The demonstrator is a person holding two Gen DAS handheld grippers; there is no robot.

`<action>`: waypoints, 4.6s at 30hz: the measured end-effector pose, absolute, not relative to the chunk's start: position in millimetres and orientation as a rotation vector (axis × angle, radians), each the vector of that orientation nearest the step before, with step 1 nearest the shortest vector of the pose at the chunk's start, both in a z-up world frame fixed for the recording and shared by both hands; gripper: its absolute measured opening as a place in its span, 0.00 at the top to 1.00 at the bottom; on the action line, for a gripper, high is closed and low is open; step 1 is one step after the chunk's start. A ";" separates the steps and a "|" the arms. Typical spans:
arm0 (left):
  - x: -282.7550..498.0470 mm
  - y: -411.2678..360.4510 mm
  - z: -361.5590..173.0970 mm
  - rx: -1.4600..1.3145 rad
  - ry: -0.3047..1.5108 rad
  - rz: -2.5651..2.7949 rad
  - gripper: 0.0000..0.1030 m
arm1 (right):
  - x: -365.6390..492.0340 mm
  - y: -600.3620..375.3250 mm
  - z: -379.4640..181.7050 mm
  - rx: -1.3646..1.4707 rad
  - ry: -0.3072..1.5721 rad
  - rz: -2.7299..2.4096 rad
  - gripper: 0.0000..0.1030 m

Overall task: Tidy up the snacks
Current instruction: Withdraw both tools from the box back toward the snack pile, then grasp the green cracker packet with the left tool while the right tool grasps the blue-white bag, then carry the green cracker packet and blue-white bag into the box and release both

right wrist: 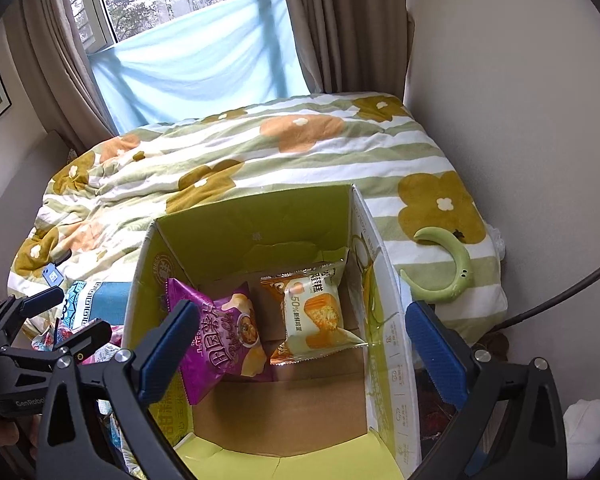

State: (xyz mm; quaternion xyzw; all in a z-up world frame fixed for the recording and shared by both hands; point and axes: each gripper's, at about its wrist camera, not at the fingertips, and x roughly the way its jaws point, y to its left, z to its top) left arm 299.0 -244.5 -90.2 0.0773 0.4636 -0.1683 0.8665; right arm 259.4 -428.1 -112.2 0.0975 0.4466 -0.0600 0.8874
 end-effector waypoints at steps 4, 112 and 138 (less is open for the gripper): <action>270.9 -232.4 -66.2 0.165 0.910 -0.352 0.05 | 235.4 -420.6 -87.3 0.198 0.872 -0.126 0.00; 132.4 -58.4 -237.6 0.064 1.020 -0.339 0.60 | 143.8 -191.7 -269.5 0.384 0.957 0.087 0.59; 93.6 -137.7 -61.3 0.052 0.727 -0.335 0.60 | 67.3 -280.0 -113.6 0.190 0.715 0.100 0.59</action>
